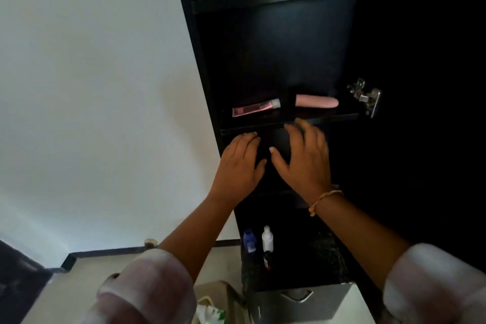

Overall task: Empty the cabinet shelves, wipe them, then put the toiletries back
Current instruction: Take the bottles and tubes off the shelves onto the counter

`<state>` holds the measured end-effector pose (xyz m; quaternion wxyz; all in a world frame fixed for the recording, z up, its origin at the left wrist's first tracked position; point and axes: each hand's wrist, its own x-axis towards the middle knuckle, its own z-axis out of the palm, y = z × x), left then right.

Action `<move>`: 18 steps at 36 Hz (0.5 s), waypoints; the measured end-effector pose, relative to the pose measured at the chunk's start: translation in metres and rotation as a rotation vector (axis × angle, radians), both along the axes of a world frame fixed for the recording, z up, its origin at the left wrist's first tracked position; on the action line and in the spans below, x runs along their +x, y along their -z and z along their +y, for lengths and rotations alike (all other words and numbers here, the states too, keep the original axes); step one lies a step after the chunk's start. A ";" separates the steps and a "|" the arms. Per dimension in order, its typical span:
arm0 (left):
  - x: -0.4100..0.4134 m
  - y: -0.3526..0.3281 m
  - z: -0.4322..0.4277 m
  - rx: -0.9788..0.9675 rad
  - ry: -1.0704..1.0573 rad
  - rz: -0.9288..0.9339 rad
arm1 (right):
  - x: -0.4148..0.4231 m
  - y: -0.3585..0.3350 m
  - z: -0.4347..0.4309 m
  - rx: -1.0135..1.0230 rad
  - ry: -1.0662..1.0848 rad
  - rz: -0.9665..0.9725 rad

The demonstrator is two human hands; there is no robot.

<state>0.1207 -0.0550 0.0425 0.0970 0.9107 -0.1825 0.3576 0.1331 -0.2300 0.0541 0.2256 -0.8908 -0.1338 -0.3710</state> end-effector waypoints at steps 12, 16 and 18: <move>0.069 -0.077 -0.014 0.072 -0.159 0.233 | 0.078 -0.069 -0.024 -0.136 0.112 0.123; 0.086 -0.084 -0.016 0.010 -0.204 0.452 | 0.091 -0.067 -0.035 -0.131 0.155 0.271; 0.092 -0.084 -0.017 0.016 -0.231 0.505 | 0.096 -0.066 -0.040 -0.126 0.167 0.332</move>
